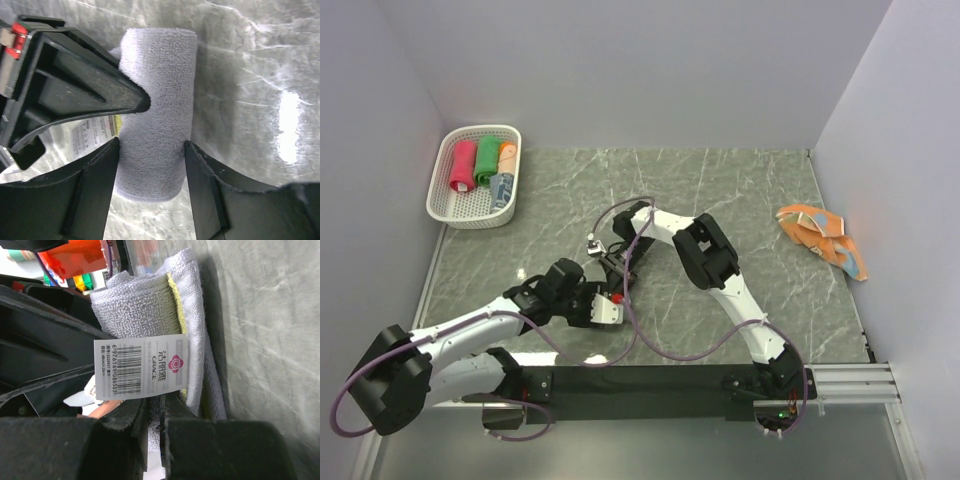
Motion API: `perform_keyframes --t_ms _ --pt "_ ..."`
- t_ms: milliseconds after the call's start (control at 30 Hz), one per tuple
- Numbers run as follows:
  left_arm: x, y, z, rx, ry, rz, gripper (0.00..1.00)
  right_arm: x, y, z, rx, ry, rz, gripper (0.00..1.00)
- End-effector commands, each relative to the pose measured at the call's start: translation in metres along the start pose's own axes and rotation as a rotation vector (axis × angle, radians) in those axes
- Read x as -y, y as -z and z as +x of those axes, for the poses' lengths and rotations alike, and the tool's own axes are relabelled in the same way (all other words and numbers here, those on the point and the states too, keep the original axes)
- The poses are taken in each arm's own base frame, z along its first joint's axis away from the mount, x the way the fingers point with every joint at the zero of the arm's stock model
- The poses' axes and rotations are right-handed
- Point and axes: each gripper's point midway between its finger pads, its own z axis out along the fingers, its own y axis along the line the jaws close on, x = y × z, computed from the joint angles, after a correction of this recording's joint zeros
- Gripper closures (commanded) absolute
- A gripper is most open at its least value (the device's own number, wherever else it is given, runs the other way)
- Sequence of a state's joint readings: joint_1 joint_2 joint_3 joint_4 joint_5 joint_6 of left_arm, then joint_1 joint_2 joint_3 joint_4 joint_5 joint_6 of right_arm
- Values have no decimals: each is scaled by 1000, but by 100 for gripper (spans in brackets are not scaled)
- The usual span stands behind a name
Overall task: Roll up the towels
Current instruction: Roll the towel
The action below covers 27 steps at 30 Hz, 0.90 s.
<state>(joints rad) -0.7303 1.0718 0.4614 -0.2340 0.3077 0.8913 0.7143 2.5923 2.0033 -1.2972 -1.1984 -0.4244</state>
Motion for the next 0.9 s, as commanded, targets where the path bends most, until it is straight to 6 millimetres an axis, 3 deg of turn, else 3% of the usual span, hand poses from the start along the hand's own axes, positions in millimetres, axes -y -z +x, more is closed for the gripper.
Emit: perform_keyframes --t_ms 0,200,267,300,400,600,733,767,833,867 --pt "7 -3 2 -22 33 43 39 55 -5 14 -102 108 233 100" --pt "33 -12 18 -88 94 176 43 53 0 5 -76 128 252 100" --pt "39 -15 24 -124 121 219 52 47 3 -1 -58 153 261 100" --pt "42 -15 25 -135 133 239 63 45 7 -3 -43 152 266 98" --pt "56 -11 31 -188 170 331 80 38 24 -13 12 178 297 87" --pt "87 5 30 -231 246 511 97 9 106 -43 223 244 379 57" --pt "103 14 20 -245 338 640 99 -12 166 -54 379 283 466 54" --pt "98 12 14 -235 355 649 99 -14 185 -57 435 302 493 53" --pt "99 17 12 -250 434 695 99 -24 203 -47 488 306 544 53" --pt "95 12 7 -241 478 724 99 -15 212 -39 515 295 566 53"
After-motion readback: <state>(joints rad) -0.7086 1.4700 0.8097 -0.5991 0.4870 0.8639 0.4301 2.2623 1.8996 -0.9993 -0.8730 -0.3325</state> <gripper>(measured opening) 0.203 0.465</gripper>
